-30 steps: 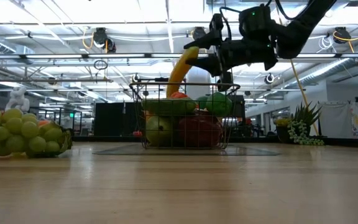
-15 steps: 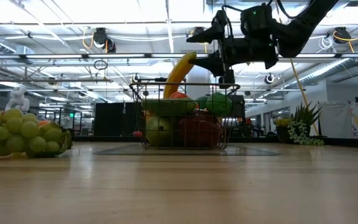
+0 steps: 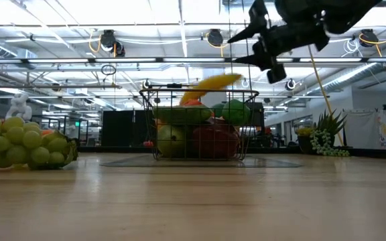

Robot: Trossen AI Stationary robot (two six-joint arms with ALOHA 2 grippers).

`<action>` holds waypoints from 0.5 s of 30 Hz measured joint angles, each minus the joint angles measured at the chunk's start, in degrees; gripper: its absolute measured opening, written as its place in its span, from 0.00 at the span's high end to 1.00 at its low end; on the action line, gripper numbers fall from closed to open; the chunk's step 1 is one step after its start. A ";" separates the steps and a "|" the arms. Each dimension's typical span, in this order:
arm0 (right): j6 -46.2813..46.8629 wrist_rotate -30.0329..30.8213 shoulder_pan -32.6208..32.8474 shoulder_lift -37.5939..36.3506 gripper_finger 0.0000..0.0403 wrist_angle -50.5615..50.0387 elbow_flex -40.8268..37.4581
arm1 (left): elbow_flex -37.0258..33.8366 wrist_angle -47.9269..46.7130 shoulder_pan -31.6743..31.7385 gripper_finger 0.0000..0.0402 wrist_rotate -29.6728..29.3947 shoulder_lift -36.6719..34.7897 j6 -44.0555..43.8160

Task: Build produce basket
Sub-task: Put the yellow banana into the gold wire basket

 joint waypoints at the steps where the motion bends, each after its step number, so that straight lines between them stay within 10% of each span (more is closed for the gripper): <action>1: -0.42 1.25 0.01 -1.37 0.49 -2.12 0.00 | 0.00 0.00 0.00 0.42 0.00 0.00 0.24; 15: -7.69 22.35 7.29 -7.04 0.50 -9.95 2.01 | 0.00 0.02 1.07 0.42 -0.66 0.00 3.48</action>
